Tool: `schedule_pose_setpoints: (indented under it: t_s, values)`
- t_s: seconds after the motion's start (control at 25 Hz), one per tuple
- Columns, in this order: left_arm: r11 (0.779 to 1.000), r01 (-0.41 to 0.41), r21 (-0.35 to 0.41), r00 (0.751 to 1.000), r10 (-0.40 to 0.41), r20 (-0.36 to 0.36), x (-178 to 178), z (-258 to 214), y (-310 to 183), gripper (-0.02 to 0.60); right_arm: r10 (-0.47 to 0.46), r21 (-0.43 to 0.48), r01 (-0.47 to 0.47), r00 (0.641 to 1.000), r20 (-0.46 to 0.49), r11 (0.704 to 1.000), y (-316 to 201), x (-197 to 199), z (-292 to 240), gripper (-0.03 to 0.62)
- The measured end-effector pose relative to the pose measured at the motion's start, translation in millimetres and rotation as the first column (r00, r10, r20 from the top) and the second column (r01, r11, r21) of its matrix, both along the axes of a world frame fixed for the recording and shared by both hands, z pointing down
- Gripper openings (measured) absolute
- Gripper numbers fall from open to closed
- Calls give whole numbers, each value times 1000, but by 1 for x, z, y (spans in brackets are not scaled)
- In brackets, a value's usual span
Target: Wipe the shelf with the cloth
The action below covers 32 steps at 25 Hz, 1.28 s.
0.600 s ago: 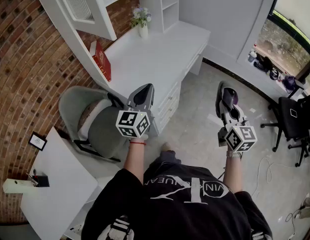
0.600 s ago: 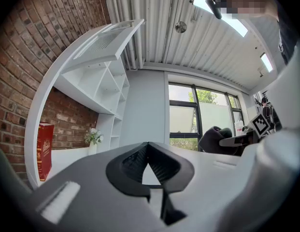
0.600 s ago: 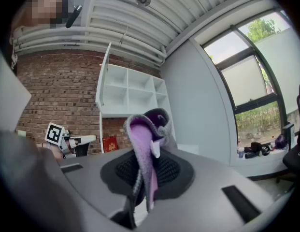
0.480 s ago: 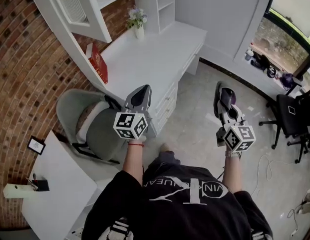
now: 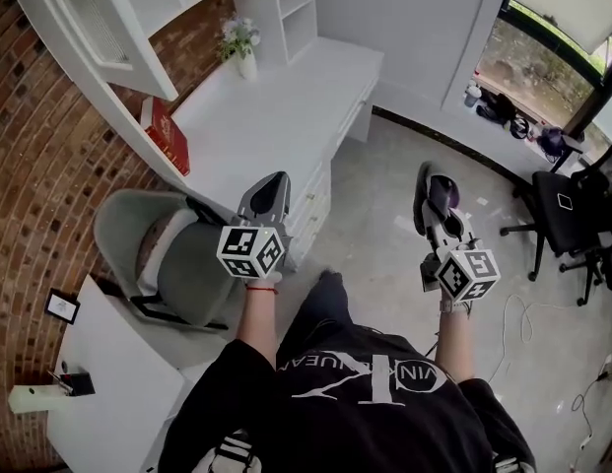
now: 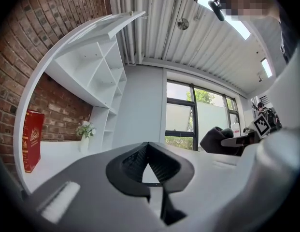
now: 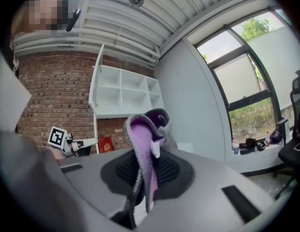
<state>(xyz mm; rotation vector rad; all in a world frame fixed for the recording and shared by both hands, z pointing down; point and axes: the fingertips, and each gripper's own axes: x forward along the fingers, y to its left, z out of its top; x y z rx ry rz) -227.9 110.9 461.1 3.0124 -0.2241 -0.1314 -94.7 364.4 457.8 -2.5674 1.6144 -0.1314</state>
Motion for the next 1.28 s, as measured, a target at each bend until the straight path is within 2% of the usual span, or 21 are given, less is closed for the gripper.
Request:
schedule_pose_setpoints:
  t_s: [0.12,0.4,0.48,0.64,0.76,1.04,1.16,1.28]
  values:
    - [1000,-3,1,1000,3,-8,23,0,-13,11,4,1,-4,1000,-8,1000,-7,17,4,50]
    - [999,-49,-13,999,49,-24,114,7,-32,11,-13,-28,13,1000,-18,1000,-34,81,14,51]
    - [998,-53,-14,999,53,-11,140,10,-46,11,-26,-37,25,1000,-15,999,-52,105,17,51]
    - [1000,-6,-13,1000,6,5,178,5,-91,9,-92,-41,92,996,4,995,-111,159,17,51]
    - [999,44,-3,999,-44,23,189,-4,-135,11,-153,-14,154,988,26,988,-166,184,11,51]
    - [984,177,-31,984,-178,-32,197,-27,-230,11,-318,-31,317,948,-19,948,-285,224,-9,51]
    - [972,234,-32,971,-235,-49,194,-33,-262,11,-383,-31,382,923,-46,924,-329,233,-18,51]
    - [956,291,-33,956,-292,-35,182,-34,-289,11,-437,-16,437,898,-43,899,-370,236,-20,51]
